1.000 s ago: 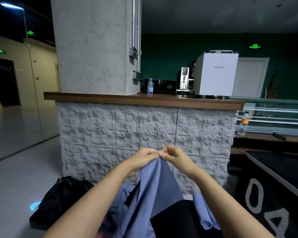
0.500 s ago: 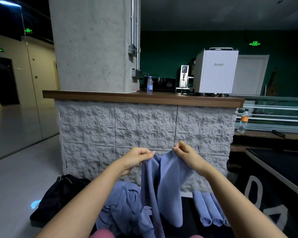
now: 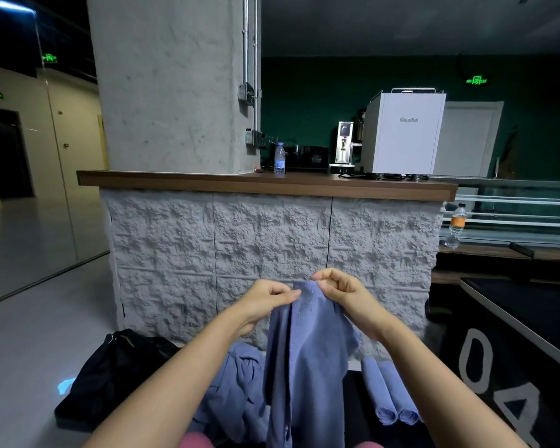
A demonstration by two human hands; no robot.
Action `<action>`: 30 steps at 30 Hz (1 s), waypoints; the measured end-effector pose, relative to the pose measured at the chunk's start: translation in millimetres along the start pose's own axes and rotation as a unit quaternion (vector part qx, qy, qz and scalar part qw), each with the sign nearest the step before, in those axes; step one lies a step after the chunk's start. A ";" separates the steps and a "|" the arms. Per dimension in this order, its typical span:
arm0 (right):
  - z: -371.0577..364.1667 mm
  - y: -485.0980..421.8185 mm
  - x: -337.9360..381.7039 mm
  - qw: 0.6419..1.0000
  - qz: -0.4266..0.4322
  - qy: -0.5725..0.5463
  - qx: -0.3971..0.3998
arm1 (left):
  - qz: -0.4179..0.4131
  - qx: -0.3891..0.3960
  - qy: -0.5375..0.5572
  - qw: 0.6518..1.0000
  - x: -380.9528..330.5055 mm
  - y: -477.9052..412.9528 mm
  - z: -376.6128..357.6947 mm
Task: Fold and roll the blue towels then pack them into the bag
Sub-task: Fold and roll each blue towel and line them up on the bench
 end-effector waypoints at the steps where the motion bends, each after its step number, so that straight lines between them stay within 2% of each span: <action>1: -0.1 -0.9 -0.3 1.000 -0.010 0.026 -0.002 | -0.007 -0.003 -0.005 1.000 -1.8 0.4 0.1; 6: -3.0 -8.6 1.5 0.983 -0.048 0.175 0.018 | -0.023 0.039 -0.041 0.998 -6.9 -0.8 -6.5; 9: -4.4 -9.7 1.7 0.983 -0.060 0.164 0.062 | -0.042 0.048 -0.035 0.997 -7.0 0.5 -7.2; 12: -2.0 -11.7 3.6 0.980 -0.047 0.191 0.022 | -0.043 0.027 0.004 0.999 0.2 2.9 -3.4; 15: 0.7 -11.1 2.7 0.986 -0.030 0.164 -0.002 | -0.042 0.003 0.023 0.999 9.4 4.8 1.4; 18: -6.1 -10.2 -3.0 0.987 -0.046 0.130 0.076 | -0.058 -0.005 0.020 0.998 12.5 5.5 2.3; 21: -17.3 -11.9 -7.9 0.970 -0.082 0.194 0.124 | -0.063 0.008 -0.011 0.998 7.7 2.8 -2.7; 23: -18.3 -15.0 -10.4 0.968 -0.071 0.223 0.092 | -0.064 0.005 -0.008 0.998 7.2 1.3 -3.8; 26: -10.5 -17.3 -9.3 0.982 -0.028 0.189 -0.001 | -0.048 0.002 0.010 0.999 19.2 5.6 2.5; 30: 2.6 -15.6 -3.9 0.987 -0.006 0.129 -0.093 | 0.031 0.043 -0.041 0.998 50.9 16.9 10.5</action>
Point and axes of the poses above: each hand's wrist, its own y-axis away from the middle knuckle, its own z-axis out of the back of the hand, x = y × z, the point moved 3 cm from there along -y, towards the middle knuckle, and after that the axes turned 13 degrees about x, right-handed, at the moved point
